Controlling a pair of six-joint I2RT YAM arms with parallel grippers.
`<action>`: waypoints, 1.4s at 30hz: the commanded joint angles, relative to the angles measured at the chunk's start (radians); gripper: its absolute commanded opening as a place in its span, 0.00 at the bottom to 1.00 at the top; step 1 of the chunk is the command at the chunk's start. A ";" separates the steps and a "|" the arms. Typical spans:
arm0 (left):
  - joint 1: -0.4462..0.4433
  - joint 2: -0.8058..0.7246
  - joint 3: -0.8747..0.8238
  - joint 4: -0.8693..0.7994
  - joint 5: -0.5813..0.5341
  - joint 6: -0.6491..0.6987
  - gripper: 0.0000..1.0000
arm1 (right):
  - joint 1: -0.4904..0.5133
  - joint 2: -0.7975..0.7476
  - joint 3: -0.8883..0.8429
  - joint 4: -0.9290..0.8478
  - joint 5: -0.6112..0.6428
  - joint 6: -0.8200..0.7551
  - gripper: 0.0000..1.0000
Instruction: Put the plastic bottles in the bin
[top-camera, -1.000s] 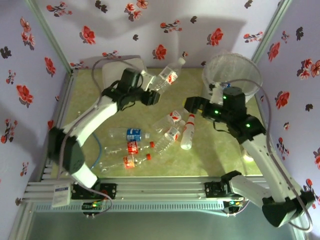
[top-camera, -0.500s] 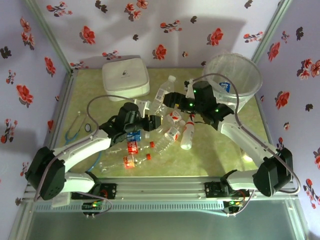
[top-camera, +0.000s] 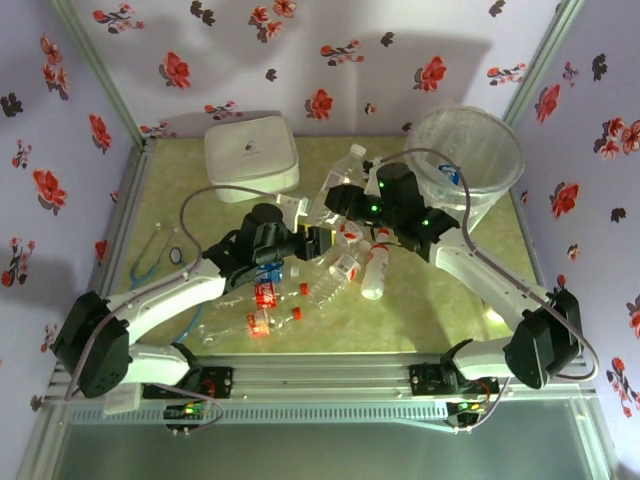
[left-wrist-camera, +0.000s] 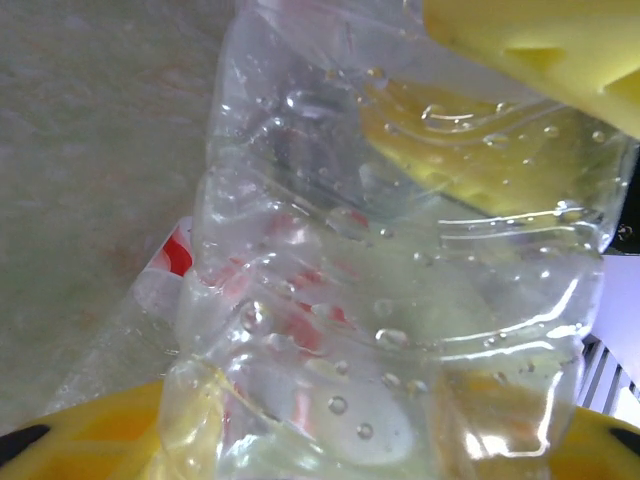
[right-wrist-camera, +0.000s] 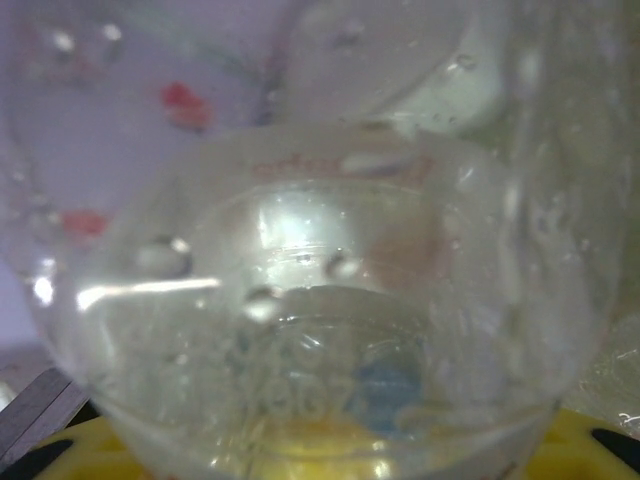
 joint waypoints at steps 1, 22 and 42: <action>-0.017 -0.056 -0.003 0.040 0.013 0.038 0.44 | -0.003 -0.023 0.013 0.020 0.057 0.035 0.45; -0.022 -0.123 -0.043 -0.040 -0.053 0.103 1.00 | -0.263 0.013 0.795 -0.816 0.759 -0.680 0.34; -0.030 -0.085 -0.054 -0.080 -0.102 0.109 1.00 | -0.565 0.571 1.144 -0.980 0.665 -0.710 0.26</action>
